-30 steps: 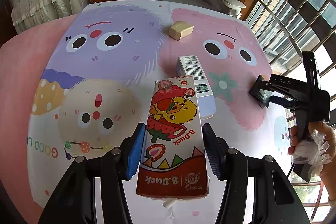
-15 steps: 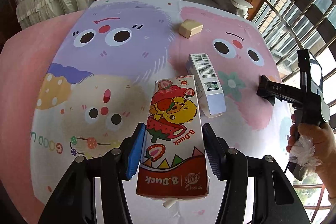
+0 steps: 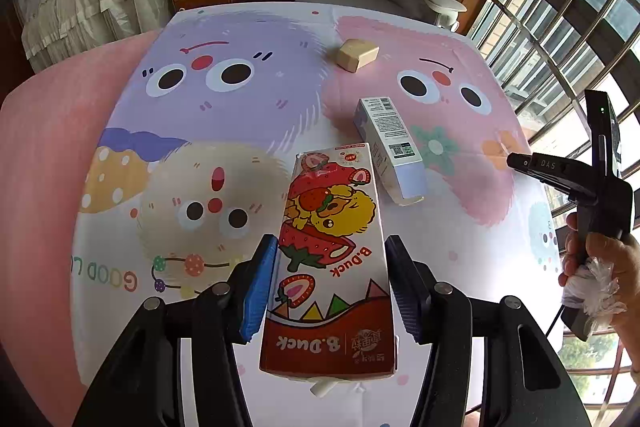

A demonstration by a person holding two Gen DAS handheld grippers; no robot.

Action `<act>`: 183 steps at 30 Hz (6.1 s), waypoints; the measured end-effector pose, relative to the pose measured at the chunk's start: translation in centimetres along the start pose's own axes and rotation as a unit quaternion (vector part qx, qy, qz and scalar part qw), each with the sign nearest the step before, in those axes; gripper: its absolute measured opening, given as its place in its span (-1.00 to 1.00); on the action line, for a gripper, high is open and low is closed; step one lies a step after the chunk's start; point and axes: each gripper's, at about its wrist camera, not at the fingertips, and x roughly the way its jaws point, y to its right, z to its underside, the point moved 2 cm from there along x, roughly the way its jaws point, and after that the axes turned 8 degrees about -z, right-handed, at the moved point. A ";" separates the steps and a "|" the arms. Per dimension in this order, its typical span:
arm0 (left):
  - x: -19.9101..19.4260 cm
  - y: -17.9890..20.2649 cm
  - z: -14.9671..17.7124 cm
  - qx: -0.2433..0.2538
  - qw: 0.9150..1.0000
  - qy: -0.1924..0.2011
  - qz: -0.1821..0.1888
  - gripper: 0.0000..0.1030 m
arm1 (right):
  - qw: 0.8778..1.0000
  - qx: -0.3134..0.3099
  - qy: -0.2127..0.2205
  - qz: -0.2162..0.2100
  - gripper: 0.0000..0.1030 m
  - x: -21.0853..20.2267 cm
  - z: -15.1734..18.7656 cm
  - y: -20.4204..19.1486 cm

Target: Collect trash

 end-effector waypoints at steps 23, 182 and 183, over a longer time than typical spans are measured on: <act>-4.1 0.6 3.4 0.067 0.997 0.011 0.039 0.06 | 0.998 -0.008 0.045 -0.048 -0.87 -10.3 8.3 0.3; -18.8 -10.2 16.6 0.101 0.989 0.096 0.050 0.73 | 0.985 -0.123 0.057 -0.106 0.29 -24.8 28.7 -16.6; -18.7 -10.3 15.8 0.098 0.989 0.101 0.045 0.73 | 0.984 -0.129 0.064 -0.107 0.29 -25.1 27.5 -16.9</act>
